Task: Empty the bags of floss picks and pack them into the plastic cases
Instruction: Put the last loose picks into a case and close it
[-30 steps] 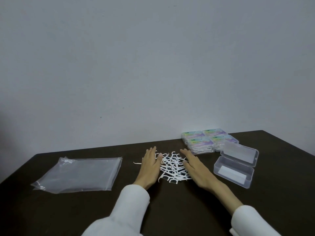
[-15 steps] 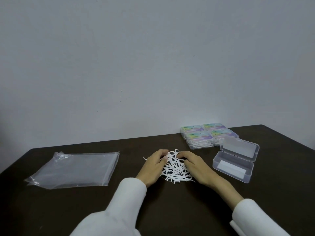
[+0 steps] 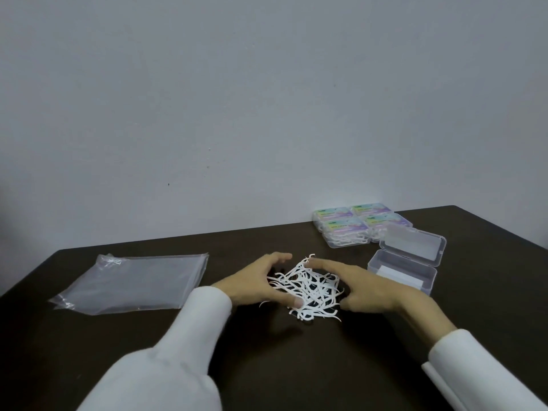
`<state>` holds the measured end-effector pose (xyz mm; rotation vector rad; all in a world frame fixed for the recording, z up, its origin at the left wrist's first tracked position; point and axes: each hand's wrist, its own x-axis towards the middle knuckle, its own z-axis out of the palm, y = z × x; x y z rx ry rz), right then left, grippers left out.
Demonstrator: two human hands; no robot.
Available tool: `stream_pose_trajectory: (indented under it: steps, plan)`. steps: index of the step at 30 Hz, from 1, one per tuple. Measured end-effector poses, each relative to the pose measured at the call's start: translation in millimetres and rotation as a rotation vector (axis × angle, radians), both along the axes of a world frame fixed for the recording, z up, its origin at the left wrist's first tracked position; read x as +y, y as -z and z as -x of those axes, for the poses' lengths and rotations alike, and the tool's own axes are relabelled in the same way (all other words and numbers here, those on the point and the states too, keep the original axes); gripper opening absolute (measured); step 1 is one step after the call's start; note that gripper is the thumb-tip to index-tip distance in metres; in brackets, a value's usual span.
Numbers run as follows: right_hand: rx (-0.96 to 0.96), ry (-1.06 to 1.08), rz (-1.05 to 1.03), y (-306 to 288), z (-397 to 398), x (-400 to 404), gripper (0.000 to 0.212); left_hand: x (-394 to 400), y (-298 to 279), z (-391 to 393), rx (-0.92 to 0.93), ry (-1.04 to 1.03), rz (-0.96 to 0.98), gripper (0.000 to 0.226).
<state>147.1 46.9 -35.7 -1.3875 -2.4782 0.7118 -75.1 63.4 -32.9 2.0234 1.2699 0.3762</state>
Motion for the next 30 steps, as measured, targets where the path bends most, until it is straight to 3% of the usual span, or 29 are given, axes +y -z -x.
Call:
stream_pose_trajectory:
  steps: [2,5,12,18,26,30]
  plan:
    - [-0.113,-0.035,-0.027,-1,1,0,0.066,-2,-3,-1,0.153,0.046,0.021,0.101]
    - [-0.153,-0.040,-0.133,-3,0,4,0.053,-2,-2,-4,0.231,0.068,-0.052,0.102]
    - [-0.182,0.027,-0.348,-1,-4,7,0.026,5,4,-1,0.021,-0.013,-0.186,0.065]
    - [-0.263,0.022,-0.563,-1,-3,6,0.015,6,-1,2,0.004,-0.021,-0.248,0.044]
    - [-0.106,0.099,-0.529,-3,-2,4,0.015,7,-8,2,0.183,-0.005,-0.383,0.020]
    - [0.030,0.171,-0.477,-3,-5,5,0.009,5,-12,1,0.180,-0.026,-0.469,0.015]
